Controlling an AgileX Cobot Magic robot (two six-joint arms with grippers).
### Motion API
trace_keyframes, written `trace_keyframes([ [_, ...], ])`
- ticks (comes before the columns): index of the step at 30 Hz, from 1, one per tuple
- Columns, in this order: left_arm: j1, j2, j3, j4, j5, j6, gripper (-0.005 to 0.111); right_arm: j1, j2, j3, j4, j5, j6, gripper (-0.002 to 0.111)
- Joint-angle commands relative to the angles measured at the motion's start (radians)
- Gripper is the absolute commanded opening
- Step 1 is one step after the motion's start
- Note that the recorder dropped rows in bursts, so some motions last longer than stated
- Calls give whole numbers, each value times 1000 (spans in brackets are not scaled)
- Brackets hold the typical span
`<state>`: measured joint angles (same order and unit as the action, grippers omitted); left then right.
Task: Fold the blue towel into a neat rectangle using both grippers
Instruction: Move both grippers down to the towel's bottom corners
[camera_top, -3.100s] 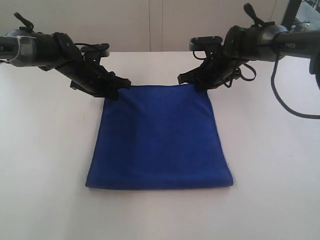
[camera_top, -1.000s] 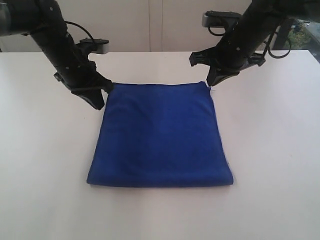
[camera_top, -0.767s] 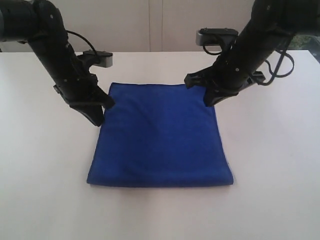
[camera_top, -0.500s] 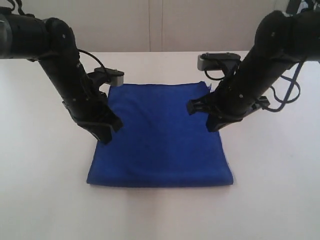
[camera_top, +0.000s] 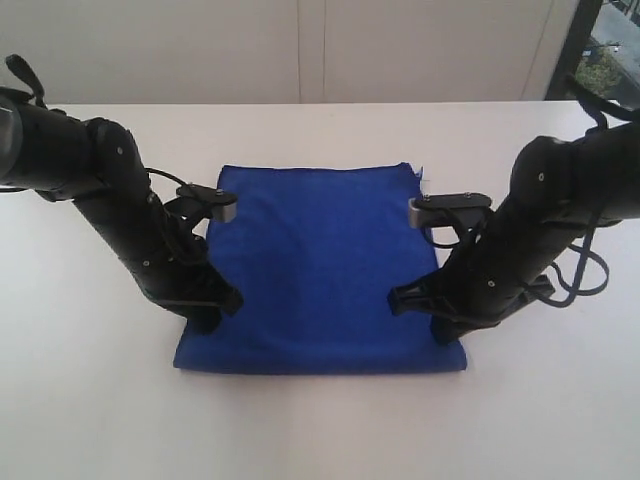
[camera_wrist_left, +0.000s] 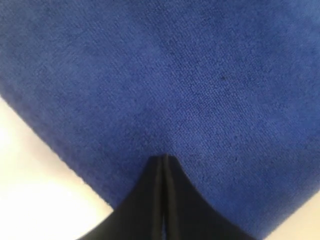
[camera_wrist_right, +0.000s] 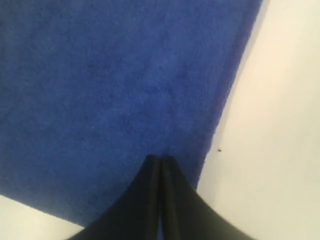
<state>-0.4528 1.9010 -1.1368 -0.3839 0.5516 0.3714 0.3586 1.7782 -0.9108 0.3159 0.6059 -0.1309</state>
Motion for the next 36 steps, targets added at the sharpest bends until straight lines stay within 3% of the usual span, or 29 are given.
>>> trace_keyframes([
  [1,-3,-6,41,-4,22,15,0,1,28,28,-5,-31,3,0],
  [27,-3,-6,57,-4,52,25,0,1,48,28,-5,-31,3,0],
  [36,-1,-44,4,-4,50,28,0,1,-67,25,-5,-81,3,0],
])
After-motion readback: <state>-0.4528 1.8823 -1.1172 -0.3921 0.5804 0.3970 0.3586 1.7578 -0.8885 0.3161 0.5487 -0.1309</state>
